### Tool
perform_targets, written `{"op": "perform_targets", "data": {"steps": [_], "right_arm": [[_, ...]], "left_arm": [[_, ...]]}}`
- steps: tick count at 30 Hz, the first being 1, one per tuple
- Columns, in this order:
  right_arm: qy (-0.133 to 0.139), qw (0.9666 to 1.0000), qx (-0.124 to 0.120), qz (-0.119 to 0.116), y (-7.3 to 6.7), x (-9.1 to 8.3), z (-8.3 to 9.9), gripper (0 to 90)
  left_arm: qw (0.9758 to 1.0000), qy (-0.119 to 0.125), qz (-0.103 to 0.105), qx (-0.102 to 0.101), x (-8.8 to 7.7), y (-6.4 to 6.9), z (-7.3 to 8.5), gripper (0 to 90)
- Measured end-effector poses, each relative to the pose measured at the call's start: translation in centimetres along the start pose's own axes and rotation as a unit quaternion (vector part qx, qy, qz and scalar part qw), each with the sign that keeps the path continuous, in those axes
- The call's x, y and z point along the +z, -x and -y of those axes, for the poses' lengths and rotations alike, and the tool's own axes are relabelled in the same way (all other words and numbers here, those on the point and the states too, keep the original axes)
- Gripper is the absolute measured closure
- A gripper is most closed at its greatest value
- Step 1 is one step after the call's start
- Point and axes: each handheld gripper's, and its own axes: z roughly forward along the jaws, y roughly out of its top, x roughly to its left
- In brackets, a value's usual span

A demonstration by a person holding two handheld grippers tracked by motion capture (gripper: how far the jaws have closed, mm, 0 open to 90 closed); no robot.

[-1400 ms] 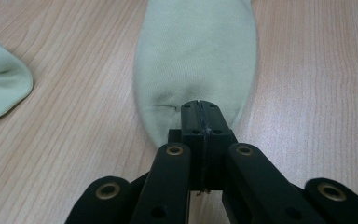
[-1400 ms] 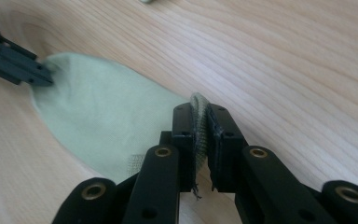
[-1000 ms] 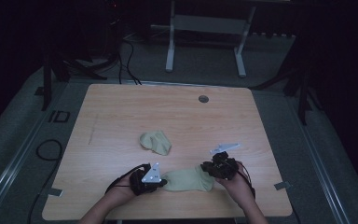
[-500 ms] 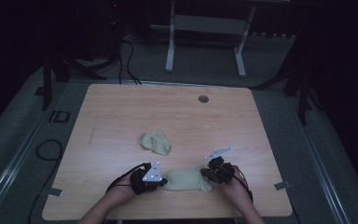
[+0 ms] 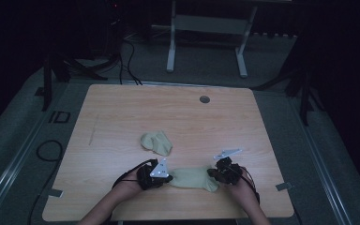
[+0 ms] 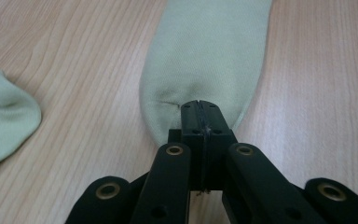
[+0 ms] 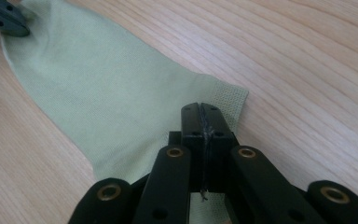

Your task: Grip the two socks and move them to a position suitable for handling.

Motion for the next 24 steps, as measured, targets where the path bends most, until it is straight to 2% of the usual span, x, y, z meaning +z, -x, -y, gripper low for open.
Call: {"op": "perform_targets", "data": {"steps": [8,11,16,20,24], "right_arm": [[0.005,0.9999,0.010,0.002,0.77,-0.41,0.55,88.3],[0.004,0.9999,0.009,0.002,0.78,-0.41,0.50,88.3],[0.005,0.9999,0.006,0.009,0.58,-0.37,0.46,87.4],[0.006,0.9999,0.008,0.005,0.64,-0.35,0.44,86.6],[0.007,1.0000,0.005,-0.002,0.61,-0.39,0.37,80.2]], "left_arm": [[1.0000,-0.001,0.004,0.004,0.51,-0.24,-0.58,89.4],[1.0000,0.001,0.006,0.000,0.51,-0.28,-0.53,89.4],[0.9997,0.008,0.011,-0.018,0.57,-0.38,-0.42,89.3],[0.9998,0.007,0.011,-0.015,0.58,-0.28,-0.44,89.3],[0.9998,0.005,0.011,-0.018,0.55,-0.17,-0.59,89.0]]}}
